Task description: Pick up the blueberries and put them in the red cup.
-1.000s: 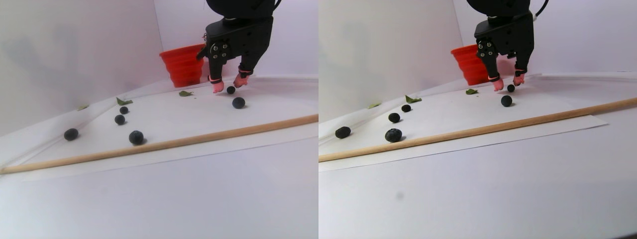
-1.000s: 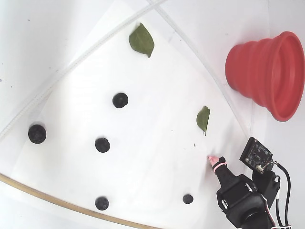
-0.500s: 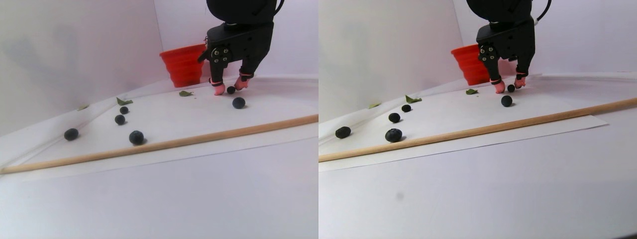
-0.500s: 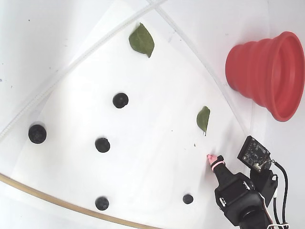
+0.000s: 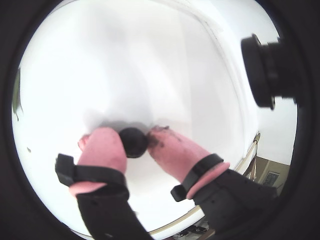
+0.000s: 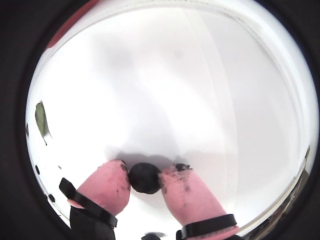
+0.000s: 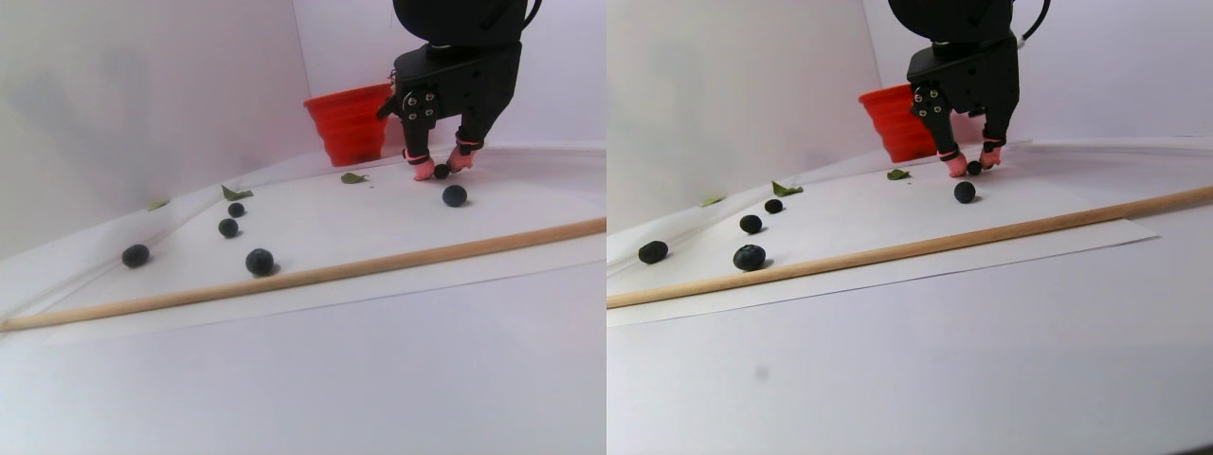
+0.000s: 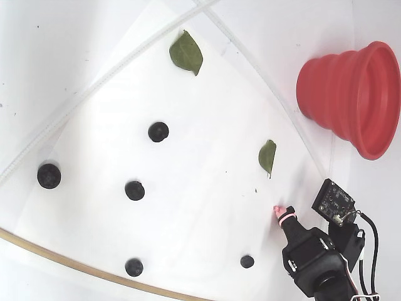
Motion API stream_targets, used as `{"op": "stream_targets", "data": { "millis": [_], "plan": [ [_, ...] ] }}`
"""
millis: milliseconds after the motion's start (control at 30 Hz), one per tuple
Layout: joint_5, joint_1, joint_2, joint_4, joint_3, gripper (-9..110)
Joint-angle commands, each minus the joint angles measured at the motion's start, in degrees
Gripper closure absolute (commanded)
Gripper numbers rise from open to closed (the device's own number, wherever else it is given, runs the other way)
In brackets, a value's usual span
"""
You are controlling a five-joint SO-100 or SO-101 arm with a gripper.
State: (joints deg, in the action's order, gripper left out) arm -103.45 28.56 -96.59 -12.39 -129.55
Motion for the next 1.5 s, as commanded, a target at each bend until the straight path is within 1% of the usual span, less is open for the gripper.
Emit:
{"op": "stream_targets", "data": {
  "millis": [0, 333, 1167, 1467],
  "plan": [
    [-0.79, 0.7, -1.05, -1.49, 0.09, 90],
    [-1.05, 0.18, -3.34, -1.41, 0.44, 91],
    [0.09, -3.43, -17.93, 9.23, 1.93, 91],
    [0.0, -5.1, -21.36, 9.84, 2.37, 91]
  ]
}}
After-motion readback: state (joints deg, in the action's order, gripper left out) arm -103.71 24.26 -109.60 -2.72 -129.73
